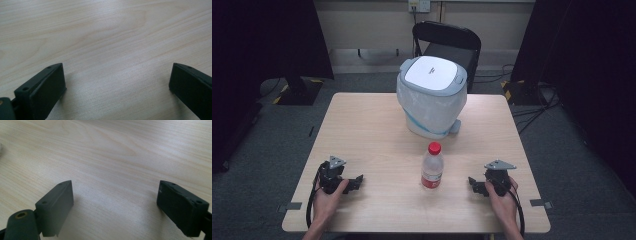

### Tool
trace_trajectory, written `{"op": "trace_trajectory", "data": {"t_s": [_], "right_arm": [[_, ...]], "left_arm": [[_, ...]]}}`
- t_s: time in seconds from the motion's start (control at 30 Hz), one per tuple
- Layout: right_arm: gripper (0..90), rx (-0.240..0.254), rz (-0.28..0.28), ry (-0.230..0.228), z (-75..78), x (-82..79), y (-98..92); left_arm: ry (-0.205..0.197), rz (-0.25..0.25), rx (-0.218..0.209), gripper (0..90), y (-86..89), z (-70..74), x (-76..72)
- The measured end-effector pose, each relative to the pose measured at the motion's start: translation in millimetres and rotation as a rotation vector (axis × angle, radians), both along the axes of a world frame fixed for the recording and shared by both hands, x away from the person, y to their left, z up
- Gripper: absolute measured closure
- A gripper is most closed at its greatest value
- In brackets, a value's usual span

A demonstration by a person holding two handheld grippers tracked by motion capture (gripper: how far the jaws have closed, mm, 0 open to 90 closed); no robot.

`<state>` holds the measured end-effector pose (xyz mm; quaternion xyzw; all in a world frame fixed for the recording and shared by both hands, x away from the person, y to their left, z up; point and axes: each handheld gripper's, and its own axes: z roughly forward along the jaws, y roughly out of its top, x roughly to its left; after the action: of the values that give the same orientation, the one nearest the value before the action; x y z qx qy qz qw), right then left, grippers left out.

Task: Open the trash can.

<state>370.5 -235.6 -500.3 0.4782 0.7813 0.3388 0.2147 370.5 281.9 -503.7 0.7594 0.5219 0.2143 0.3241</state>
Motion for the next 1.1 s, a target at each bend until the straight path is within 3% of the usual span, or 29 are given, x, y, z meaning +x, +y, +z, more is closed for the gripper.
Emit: {"op": "trace_trajectory", "data": {"t_s": [0.17, 0.3, 0.37, 0.57, 0.6, 0.63, 0.73, 0.77, 0.8, 0.83, 0.93, 0.97, 1.03, 1.07, 1.1], "right_arm": [[13.0, 0.000, -0.002, 0.000, 0.0, -0.2, 0.1], [13.0, -0.001, -0.003, 0.000, 0.0, -0.2, 0.2], [13.0, 0.000, -0.005, 0.000, 0.0, -0.3, 0.3], [13.0, 0.000, -0.005, 0.001, 0.0, -0.4, 0.3], [13.0, 0.000, -0.005, 0.001, 0.0, -0.3, 0.3], [13.0, 0.000, -0.005, 0.001, 0.0, -0.3, 0.3], [13.0, 0.000, -0.007, 0.001, 0.0, -0.5, 0.4], [13.0, 0.000, -0.007, 0.001, 0.0, -0.5, 0.4], [12.9, 0.000, -0.008, 0.001, 0.0, -0.6, 0.5], [13.0, 0.000, -0.008, 0.001, 0.0, -0.6, 0.5], [13.0, 0.000, -0.009, 0.001, 0.0, -0.6, 0.5], [12.9, 0.000, -0.009, 0.001, 0.0, -0.6, 0.5], [12.9, 0.000, -0.009, 0.001, 0.0, -0.6, 0.5], [12.9, 0.000, -0.009, 0.001, 0.0, -0.6, 0.5], [12.9, 0.000, -0.009, 0.001, 0.0, -0.6, 0.5]], "left_arm": [[-0.010, -0.004, 0.009, 1.7, -0.1, 0.7, -1.2], [-0.020, -0.028, -0.001, 8.1, -1.1, 1.8, -3.9], [-0.025, -0.036, 0.004, 17.8, -2.2, 3.7, -5.9], [-0.028, -0.069, -0.029, 23.0, -6.1, 8.5, -9.7], [-0.036, -0.100, -0.051, 22.8, -10.5, 13.1, -13.3], [-0.036, -0.100, -0.051, 22.8, -10.5, 13.1, -13.3], [-0.054, -0.166, -0.122, 21.8, -23.0, 22.2, -21.6], [-0.054, -0.166, -0.122, 21.8, -23.0, 22.2, -21.6], [-0.078, -0.224, -0.101, 21.8, -35.1, 27.3, -25.8], [-0.085, -0.244, -0.094, 21.8, -41.6, 30.1, -27.0], [-0.098, -0.265, -0.102, 21.8, -49.3, 33.4, -28.9], [-0.100, -0.302, -0.112, 21.6, -61.0, 37.8, -31.0], [-0.098, -0.317, -0.121, 21.1, -66.2, 39.1, -31.3], [-0.092, -0.354, -0.159, 21.1, -79.6, 40.1, -31.6], [-0.092, -0.354, -0.159, 21.1, -79.6, 40.1, -31.6]]}}
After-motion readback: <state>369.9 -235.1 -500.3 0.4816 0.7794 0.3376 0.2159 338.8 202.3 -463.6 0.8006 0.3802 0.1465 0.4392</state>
